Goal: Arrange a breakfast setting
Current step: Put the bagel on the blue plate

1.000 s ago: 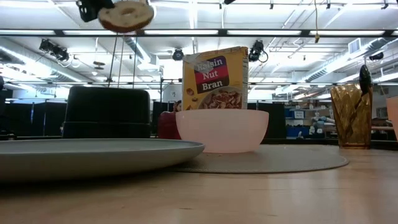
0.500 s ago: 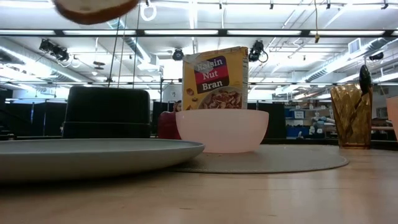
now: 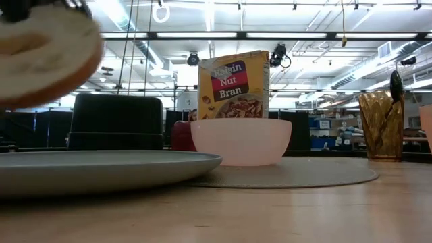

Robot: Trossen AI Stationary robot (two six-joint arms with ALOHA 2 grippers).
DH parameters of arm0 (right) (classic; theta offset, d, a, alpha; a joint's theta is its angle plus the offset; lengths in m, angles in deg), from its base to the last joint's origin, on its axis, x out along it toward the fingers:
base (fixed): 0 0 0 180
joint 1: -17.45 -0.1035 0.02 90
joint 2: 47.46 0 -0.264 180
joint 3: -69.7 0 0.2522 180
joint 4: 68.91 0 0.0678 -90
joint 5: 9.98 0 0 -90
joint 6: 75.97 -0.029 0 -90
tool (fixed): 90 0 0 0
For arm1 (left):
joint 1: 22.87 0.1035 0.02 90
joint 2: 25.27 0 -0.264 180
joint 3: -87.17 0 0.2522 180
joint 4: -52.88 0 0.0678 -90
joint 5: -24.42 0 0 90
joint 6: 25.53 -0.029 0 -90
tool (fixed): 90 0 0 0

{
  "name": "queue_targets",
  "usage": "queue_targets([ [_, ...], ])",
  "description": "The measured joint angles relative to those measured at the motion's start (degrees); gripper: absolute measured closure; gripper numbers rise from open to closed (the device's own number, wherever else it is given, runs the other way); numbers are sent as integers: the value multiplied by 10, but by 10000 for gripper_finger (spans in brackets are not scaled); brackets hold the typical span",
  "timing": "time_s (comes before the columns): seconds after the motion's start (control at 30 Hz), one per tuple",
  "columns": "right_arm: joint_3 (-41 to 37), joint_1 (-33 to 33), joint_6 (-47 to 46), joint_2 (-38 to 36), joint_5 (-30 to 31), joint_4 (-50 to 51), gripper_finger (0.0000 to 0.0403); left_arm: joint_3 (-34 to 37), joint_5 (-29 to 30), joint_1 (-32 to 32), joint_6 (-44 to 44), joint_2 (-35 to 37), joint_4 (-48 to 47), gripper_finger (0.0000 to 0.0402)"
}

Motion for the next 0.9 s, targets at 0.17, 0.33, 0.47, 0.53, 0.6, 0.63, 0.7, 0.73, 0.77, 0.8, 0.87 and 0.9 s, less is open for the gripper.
queue_targets([
  [0.17, 0, 0, 5, 0, 15, -20, 267, 39, -27, 12, -28, -25, 53, 372],
  [0.33, 0, -1, 4, 0, 15, -33, 267, 154, -39, 40, 19, 7, 148, 372],
  [0.47, 0, -1, 0, 0, 15, -32, 267, 206, -40, 55, 41, 36, 199, 372],
  [0.53, 0, 0, 1, 0, 15, -31, 267, 217, -40, 65, 41, 51, 207, 372],
  [0.6, 0, 4, 6, 0, 15, -32, 267, 228, -40, 82, 41, 60, 204, 372],
  [0.63, 0, 7, 9, 0, 15, -32, 267, 234, -40, 91, 43, 63, 205, 371],
  [0.7, 0, 15, 16, 0, 15, -31, 267, 243, -40, 108, 44, 65, 205, 367],
  [0.73, 0, 18, 19, 0, 15, -32, 267, 248, -40, 115, 42, 64, 205, 364],
  [0.77, 0, 22, 19, 0, 15, -32, 267, 252, -41, 121, 36, 63, 207, 359],
  [0.8, 0, 25, 20, 0, 15, -31, 267, 256, -44, 125, 30, 62, 211, 352],
  [0.87, 0, 29, 27, 0, 15, -31, 266, 261, -45, 134, 23, 58, 215, 337],
  [0.9, 0, 31, 30, 0, 14, -31, 265, 264, -45, 139, 20, 58, 212, 329],
])
